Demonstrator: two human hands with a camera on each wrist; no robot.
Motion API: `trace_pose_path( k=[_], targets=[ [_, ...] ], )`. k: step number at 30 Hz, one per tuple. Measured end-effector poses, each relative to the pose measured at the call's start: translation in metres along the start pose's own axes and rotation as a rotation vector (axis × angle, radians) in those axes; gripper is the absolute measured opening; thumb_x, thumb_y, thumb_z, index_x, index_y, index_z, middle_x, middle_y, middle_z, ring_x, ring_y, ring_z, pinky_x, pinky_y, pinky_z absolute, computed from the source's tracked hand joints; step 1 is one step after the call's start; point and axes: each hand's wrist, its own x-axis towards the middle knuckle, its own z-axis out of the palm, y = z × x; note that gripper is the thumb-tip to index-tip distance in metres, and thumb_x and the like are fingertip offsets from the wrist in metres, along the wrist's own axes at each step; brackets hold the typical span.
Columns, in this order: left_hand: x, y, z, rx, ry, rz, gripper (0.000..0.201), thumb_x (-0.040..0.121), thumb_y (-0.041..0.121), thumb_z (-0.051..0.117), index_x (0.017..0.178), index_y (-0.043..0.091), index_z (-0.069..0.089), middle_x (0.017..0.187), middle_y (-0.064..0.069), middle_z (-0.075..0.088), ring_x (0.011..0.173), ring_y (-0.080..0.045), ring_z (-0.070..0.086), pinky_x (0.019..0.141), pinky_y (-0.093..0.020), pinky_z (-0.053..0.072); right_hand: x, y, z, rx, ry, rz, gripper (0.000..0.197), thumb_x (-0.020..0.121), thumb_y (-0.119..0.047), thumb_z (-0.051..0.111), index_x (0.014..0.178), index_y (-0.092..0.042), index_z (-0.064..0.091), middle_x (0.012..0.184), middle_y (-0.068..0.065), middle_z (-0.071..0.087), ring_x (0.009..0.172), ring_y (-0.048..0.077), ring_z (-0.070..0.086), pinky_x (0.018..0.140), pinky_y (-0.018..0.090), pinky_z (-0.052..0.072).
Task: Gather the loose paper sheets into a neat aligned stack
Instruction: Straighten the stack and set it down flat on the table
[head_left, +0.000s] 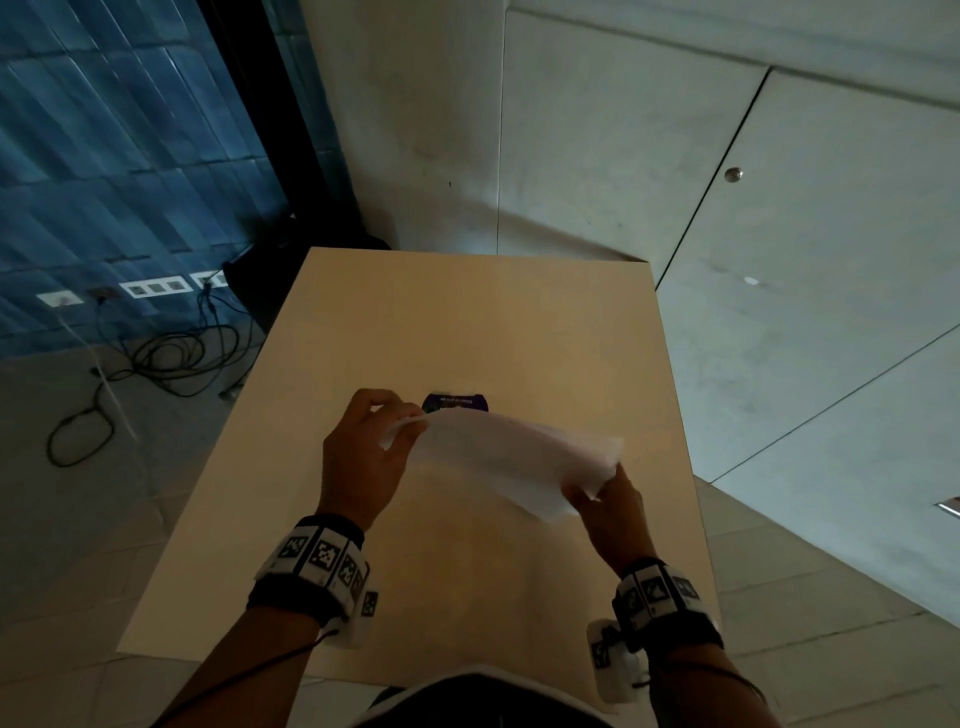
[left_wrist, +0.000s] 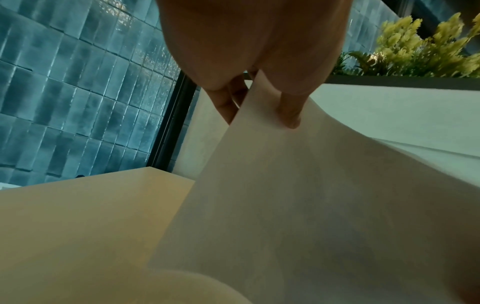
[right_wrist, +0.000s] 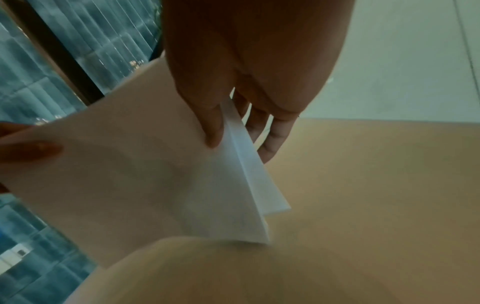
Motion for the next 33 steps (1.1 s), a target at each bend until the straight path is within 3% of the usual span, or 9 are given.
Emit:
trace_pose_path(
  k=[6, 11, 14, 16, 19, 21, 25, 29, 33],
  targets=[
    [0.002, -0.002, 0.0, -0.259, 0.032, -0.186, 0.014, 0.08, 0.023, 0.075, 0.093, 0.02, 0.069, 0.09, 0.007, 0.066, 0.083, 0.001, 0.061, 0.072, -0.013, 0.051, 0.008, -0.007, -0.005, 0.058, 0.109, -0.07, 0.024, 0.089, -0.013, 0.067, 0.113, -0.013, 0.069, 0.092, -0.003, 0.069, 0.083, 0.011, 0.065, 0.067, 0.011, 0.047],
    [-0.017, -0.013, 0.01, -0.379, -0.03, -0.444, 0.048, 0.077, 0.03, 0.079, 0.119, 0.028, 0.054, 0.096, 0.008, 0.066, 0.09, -0.003, 0.063, 0.074, -0.019, 0.053, 0.008, 0.003, -0.001, 0.042, 0.148, -0.034, 0.013, 0.091, -0.013, 0.064, 0.102, -0.01, 0.068, 0.08, 0.0, 0.066, 0.077, 0.02, 0.062, 0.062, 0.016, 0.046],
    [-0.03, -0.021, 0.02, -0.409, -0.109, -0.515, 0.04, 0.079, 0.025, 0.077, 0.114, 0.028, 0.057, 0.102, 0.004, 0.064, 0.094, -0.015, 0.063, 0.083, -0.033, 0.056, 0.007, 0.014, -0.001, 0.042, 0.143, -0.009, 0.016, 0.092, -0.018, 0.062, 0.107, -0.014, 0.067, 0.087, 0.001, 0.068, 0.085, 0.023, 0.064, 0.063, 0.019, 0.045],
    [-0.036, -0.024, 0.025, -0.41, -0.158, -0.543, 0.027, 0.081, 0.019, 0.075, 0.105, 0.025, 0.063, 0.097, 0.007, 0.065, 0.091, -0.013, 0.063, 0.088, -0.039, 0.055, 0.007, 0.019, -0.002, 0.026, 0.097, -0.01, 0.021, 0.092, -0.019, 0.064, 0.112, -0.016, 0.067, 0.094, -0.001, 0.069, 0.088, 0.02, 0.064, 0.069, 0.024, 0.046],
    [-0.038, -0.026, 0.029, -0.418, -0.186, -0.543, 0.024, 0.083, 0.017, 0.073, 0.09, 0.038, 0.064, 0.084, 0.02, 0.069, 0.084, 0.003, 0.064, 0.085, -0.033, 0.054, 0.007, 0.021, -0.002, -0.01, 0.043, 0.018, 0.028, 0.091, -0.018, 0.065, 0.118, -0.01, 0.067, 0.099, -0.002, 0.066, 0.093, 0.018, 0.061, 0.08, 0.028, 0.045],
    [-0.036, -0.024, 0.031, -0.445, -0.167, -0.536, 0.024, 0.084, 0.018, 0.072, 0.093, 0.038, 0.064, 0.085, 0.025, 0.07, 0.085, 0.009, 0.064, 0.083, -0.025, 0.052, 0.007, 0.017, -0.003, 0.0, 0.06, 0.017, 0.021, 0.092, -0.022, 0.064, 0.11, -0.012, 0.069, 0.089, -0.003, 0.067, 0.085, 0.019, 0.062, 0.072, 0.027, 0.044],
    [-0.03, -0.015, 0.029, -0.508, -0.055, -0.527, 0.023, 0.086, 0.018, 0.069, 0.109, 0.024, 0.065, 0.1, 0.012, 0.068, 0.093, 0.006, 0.062, 0.08, -0.013, 0.049, 0.0, 0.002, -0.001, 0.073, 0.153, -0.041, 0.01, 0.093, -0.033, 0.062, 0.095, -0.025, 0.066, 0.076, 0.0, 0.069, 0.069, 0.015, 0.059, 0.061, 0.029, 0.045],
    [-0.031, -0.014, 0.034, -0.521, -0.04, -0.498, 0.023, 0.088, 0.016, 0.067, 0.102, 0.034, 0.064, 0.102, 0.014, 0.067, 0.095, 0.004, 0.063, 0.083, -0.013, 0.052, -0.002, 0.006, 0.007, 0.065, 0.161, 0.008, 0.025, 0.093, -0.027, 0.063, 0.112, -0.012, 0.069, 0.094, 0.003, 0.072, 0.088, 0.023, 0.066, 0.073, 0.029, 0.046],
    [-0.04, -0.023, 0.043, -0.445, -0.074, -0.639, 0.034, 0.086, 0.015, 0.069, 0.118, 0.009, 0.063, 0.102, -0.001, 0.063, 0.095, -0.018, 0.06, 0.09, -0.033, 0.049, -0.003, 0.016, 0.011, -0.041, 0.069, 0.088, 0.034, 0.093, -0.014, 0.062, 0.125, -0.006, 0.063, 0.116, 0.013, 0.07, 0.109, 0.028, 0.064, 0.082, 0.026, 0.041]
  ],
)
